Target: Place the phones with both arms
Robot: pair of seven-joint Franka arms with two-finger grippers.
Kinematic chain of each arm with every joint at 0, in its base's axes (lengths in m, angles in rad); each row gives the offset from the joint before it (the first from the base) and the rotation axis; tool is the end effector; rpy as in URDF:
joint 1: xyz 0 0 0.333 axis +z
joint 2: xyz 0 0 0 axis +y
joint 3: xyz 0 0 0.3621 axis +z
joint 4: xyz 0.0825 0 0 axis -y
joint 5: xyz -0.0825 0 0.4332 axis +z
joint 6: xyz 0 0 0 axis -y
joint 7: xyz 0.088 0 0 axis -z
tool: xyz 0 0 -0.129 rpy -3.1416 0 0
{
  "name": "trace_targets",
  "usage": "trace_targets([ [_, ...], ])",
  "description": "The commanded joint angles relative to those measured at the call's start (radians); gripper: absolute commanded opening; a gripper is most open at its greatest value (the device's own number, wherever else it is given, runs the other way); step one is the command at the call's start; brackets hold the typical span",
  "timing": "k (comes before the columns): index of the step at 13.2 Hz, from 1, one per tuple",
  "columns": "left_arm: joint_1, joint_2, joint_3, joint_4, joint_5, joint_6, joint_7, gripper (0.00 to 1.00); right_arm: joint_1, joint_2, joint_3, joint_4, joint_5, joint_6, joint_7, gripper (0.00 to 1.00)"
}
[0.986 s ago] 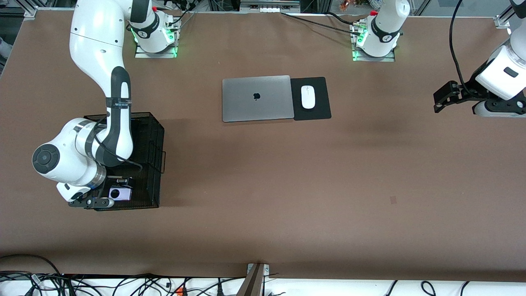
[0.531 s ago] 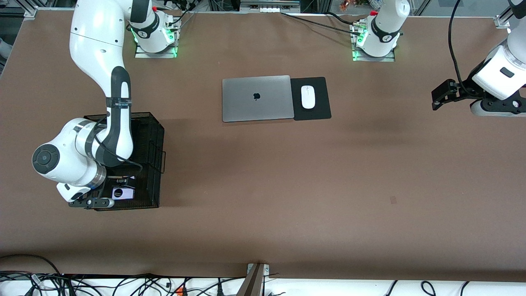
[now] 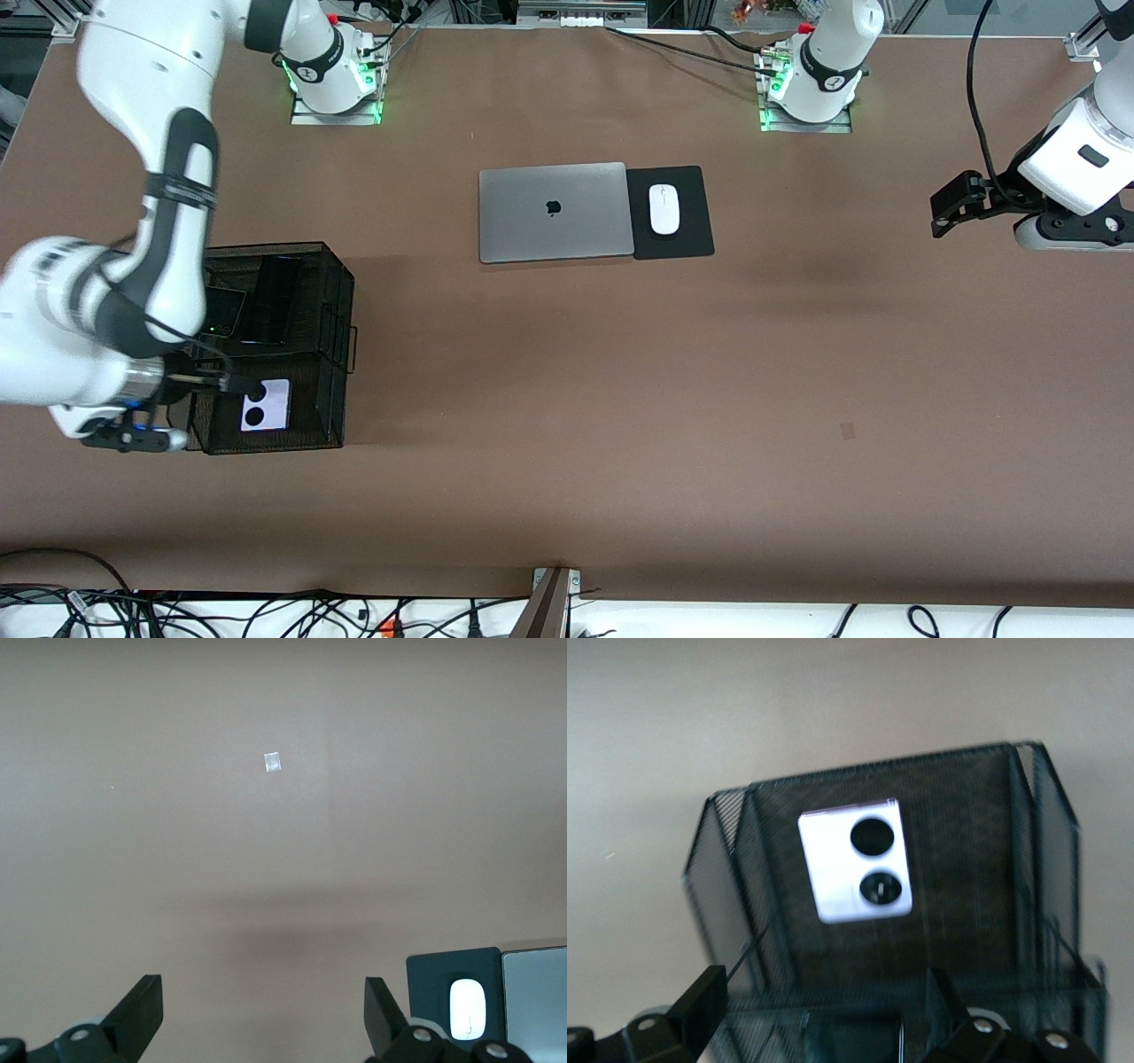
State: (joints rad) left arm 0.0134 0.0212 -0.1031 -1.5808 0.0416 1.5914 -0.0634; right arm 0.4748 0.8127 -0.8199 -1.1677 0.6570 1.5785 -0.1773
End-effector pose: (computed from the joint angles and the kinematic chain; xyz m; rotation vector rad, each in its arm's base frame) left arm 0.6104 -0.0489 0.6325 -3.1012 0.0424 0.0115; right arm 0.7939 -0.0006 0.3865 -3.0038 0.1656 0.2343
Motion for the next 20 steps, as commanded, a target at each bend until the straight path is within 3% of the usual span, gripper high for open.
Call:
trace_targets([
  [1, -0.004, -0.003, 0.003, 0.013, 0.007, -0.015, 0.045, 1.00, -0.094, 0.002, 0.016, 0.153, 0.027, -0.199, 0.080, 0.99],
  [5, 0.002, -0.003, 0.003, 0.013, -0.011, -0.014, 0.091, 1.00, -0.133, -0.071, 0.016, 0.160, 0.079, -0.409, 0.195, 0.99],
  [6, 0.002, -0.003, 0.003, 0.013, -0.012, -0.016, 0.106, 1.00, -0.127, -0.078, 0.021, 0.160, 0.064, -0.426, 0.215, 0.99],
  [8, 0.002, -0.003, 0.003, 0.013, -0.012, -0.018, 0.106, 1.00, -0.146, -0.101, 0.060, 0.165, -0.069, -0.465, 0.207, 1.00],
  [9, 0.002, -0.003, 0.003, 0.013, -0.012, -0.018, 0.106, 1.00, -0.191, -0.133, 0.144, 0.165, -0.139, -0.463, 0.206, 1.00],
  [10, 0.002, -0.004, 0.003, 0.013, -0.011, -0.019, 0.108, 1.00, -0.264, -0.180, 0.289, 0.165, -0.252, -0.450, 0.212, 1.00],
  [12, 0.002, -0.009, 0.003, 0.013, -0.011, -0.030, 0.109, 1.00, -0.419, -0.286, 0.645, 0.136, -0.537, -0.395, 0.226, 1.00],
  [13, 0.002, -0.012, 0.003, 0.013, -0.011, -0.030, 0.108, 1.00, -0.476, -0.328, 0.741, 0.090, -0.601, -0.364, 0.228, 1.00],
  [14, 0.002, -0.012, 0.003, 0.013, -0.011, -0.031, 0.108, 1.00, -0.502, -0.377, 0.763, 0.018, -0.602, -0.310, 0.228, 0.99],
  [17, 0.002, -0.012, 0.003, 0.013, -0.012, -0.031, 0.108, 1.00, -0.518, -0.643, 0.775, -0.434, -0.602, 0.068, 0.211, 0.99],
  [18, 0.002, -0.012, 0.003, 0.013, -0.012, -0.031, 0.106, 1.00, -0.518, -0.689, 0.775, -0.517, -0.603, 0.156, 0.208, 1.00],
  [20, 0.002, -0.012, 0.003, 0.013, -0.011, -0.031, 0.106, 1.00, -0.522, -0.698, 0.782, -0.524, -0.614, 0.198, 0.208, 1.00],
])
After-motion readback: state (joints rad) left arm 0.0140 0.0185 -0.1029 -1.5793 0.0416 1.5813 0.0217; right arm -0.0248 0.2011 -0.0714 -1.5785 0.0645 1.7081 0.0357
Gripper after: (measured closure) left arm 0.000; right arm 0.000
